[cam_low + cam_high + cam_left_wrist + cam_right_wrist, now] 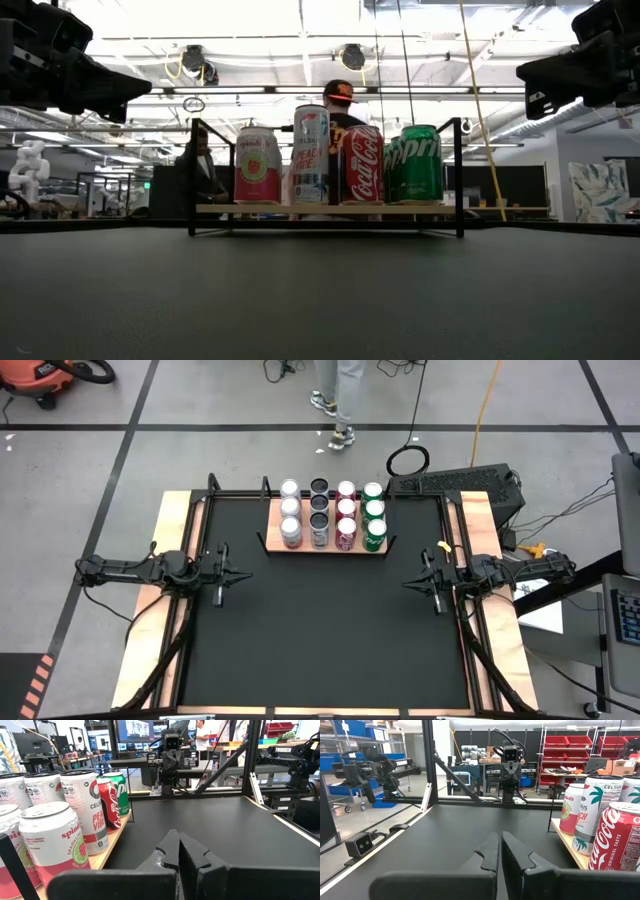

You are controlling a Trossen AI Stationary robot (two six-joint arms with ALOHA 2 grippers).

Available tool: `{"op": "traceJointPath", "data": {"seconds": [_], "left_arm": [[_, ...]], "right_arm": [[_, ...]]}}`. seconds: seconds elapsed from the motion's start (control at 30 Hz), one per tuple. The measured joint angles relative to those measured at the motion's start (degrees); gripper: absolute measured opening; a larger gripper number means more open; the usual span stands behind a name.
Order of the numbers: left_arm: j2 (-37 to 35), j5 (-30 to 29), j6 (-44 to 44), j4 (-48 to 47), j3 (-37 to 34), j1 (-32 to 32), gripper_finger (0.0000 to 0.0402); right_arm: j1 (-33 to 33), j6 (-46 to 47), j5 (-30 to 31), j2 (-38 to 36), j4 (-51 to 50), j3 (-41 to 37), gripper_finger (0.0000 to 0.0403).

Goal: Place canned beverage on shelf
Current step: Return to Home Position

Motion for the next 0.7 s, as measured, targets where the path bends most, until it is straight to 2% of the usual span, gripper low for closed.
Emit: {"op": "traceJointPath", "data": {"seconds": [0.7], "left_arm": [[0.0, 0.0, 0.0, 0.0, 0.0, 0.0, 0.0000]], "right_arm": [[0.0, 0.0, 0.0, 0.0, 0.0, 0.0, 0.0000]]}}
